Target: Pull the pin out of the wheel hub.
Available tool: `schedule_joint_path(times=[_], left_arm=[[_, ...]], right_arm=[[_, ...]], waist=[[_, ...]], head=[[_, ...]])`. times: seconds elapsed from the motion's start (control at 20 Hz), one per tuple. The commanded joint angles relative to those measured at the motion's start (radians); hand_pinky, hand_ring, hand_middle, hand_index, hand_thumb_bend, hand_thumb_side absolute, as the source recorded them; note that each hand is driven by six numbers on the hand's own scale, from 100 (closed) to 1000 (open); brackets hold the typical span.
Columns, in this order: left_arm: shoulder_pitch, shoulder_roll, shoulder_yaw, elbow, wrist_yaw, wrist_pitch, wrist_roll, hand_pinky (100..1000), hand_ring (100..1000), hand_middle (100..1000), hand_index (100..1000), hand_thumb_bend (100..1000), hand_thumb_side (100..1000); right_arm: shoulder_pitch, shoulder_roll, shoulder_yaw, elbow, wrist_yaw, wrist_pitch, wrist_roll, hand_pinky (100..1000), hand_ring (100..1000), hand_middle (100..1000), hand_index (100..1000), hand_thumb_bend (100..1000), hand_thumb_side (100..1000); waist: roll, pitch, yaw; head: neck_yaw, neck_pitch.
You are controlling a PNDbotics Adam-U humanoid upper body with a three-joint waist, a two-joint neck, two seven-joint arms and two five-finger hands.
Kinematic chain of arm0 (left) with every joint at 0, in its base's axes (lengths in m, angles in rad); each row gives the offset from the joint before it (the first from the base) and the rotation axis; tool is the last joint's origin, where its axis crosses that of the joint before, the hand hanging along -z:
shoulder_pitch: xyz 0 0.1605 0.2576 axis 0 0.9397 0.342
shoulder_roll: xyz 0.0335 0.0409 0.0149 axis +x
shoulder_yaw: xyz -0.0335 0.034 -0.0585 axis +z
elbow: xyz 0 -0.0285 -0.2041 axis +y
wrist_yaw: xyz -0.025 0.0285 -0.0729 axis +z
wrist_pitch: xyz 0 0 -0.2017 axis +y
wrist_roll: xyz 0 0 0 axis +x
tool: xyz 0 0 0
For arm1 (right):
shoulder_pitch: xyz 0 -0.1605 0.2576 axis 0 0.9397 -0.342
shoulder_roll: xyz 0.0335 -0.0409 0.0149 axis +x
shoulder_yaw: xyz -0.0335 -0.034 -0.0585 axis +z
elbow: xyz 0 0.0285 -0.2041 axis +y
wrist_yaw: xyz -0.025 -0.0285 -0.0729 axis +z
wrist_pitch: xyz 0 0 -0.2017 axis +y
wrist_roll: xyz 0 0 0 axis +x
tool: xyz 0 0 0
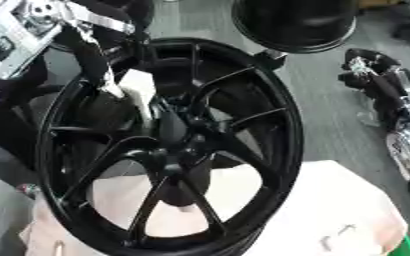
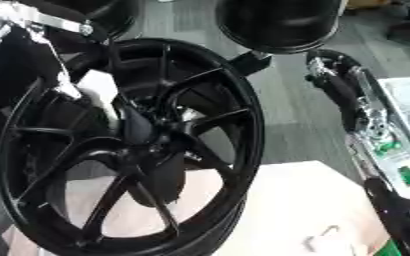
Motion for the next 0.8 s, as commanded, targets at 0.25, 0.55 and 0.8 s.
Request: schedule_joint_path(times=[0.25, 0.55, 0.8], left_arm=[[-0.025, 0.008, 0.011, -0.013, -0.009, 0.007, 0.001, 846, 814, 746, 673, 380, 100], [-0.024, 0.009, 0.008, -0.018, -0.011, 0.011, 0.001, 841, 802, 727, 620, 357, 100], [-0.027, 0.024, 0.004, -0.053, -0.037, -0.004, 0.001, 809, 756, 657, 431, 283, 100]], right_arm=[[-0.011, -0.016, -0.013, -0.004, 0.001, -0.004, 0.002, 805, 678, 641, 809, 207, 512], [-0.011, -0.015, -0.013, -0.003, 0.001, -0.004, 0.002, 804, 678, 641, 810, 207, 512], [-0.011, -0.016, -0.014, -0.002, 0.000, -0.004, 0.002, 805, 679, 641, 810, 204, 514]], waist=[[-0.001, -0.017, -0.004], [-0.001, -0.017, -0.004], [-0.001, -0.018, -0.002]], head=[[0.002, -0.016], [0.002, -0.016], [0.003, -0.012]])
